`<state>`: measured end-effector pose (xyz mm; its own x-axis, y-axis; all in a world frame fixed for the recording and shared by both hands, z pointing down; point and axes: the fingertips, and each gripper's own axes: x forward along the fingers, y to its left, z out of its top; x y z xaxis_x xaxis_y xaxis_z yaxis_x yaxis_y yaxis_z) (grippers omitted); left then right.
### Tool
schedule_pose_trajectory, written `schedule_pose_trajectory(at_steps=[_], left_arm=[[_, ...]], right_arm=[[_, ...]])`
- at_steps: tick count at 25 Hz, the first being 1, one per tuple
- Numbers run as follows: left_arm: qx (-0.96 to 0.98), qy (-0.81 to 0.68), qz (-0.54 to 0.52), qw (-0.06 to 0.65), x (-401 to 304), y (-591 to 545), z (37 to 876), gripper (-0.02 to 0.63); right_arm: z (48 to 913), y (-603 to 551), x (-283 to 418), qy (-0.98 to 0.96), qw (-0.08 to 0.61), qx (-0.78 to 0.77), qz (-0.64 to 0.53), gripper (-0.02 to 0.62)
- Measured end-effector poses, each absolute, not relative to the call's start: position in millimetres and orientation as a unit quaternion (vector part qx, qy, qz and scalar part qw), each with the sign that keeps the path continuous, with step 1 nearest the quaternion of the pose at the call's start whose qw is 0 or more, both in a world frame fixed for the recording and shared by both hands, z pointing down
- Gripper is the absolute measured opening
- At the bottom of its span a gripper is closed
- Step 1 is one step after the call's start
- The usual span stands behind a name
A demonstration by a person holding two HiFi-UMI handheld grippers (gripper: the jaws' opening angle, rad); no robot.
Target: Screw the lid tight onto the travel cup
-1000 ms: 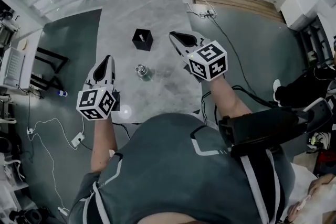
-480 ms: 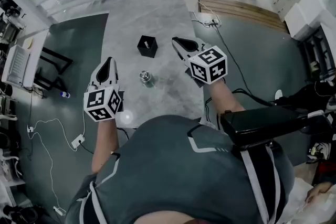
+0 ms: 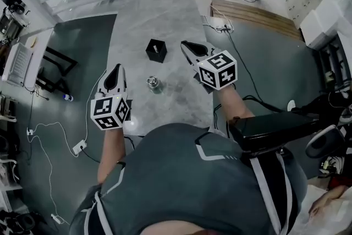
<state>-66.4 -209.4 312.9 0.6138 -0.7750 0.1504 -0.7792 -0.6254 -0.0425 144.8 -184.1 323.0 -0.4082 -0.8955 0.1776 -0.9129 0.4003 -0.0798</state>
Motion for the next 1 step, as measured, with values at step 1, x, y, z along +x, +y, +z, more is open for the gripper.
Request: schedule_pose_trajectory(at_steps=[1], left_arm=[[0.898, -0.433, 0.076, 0.013, -68.7, -210.4, 312.8, 0.009]], right_arm=[[323.4, -185.9, 142.4, -0.836, 0.053, 0.541, 0.082, 0.028]])
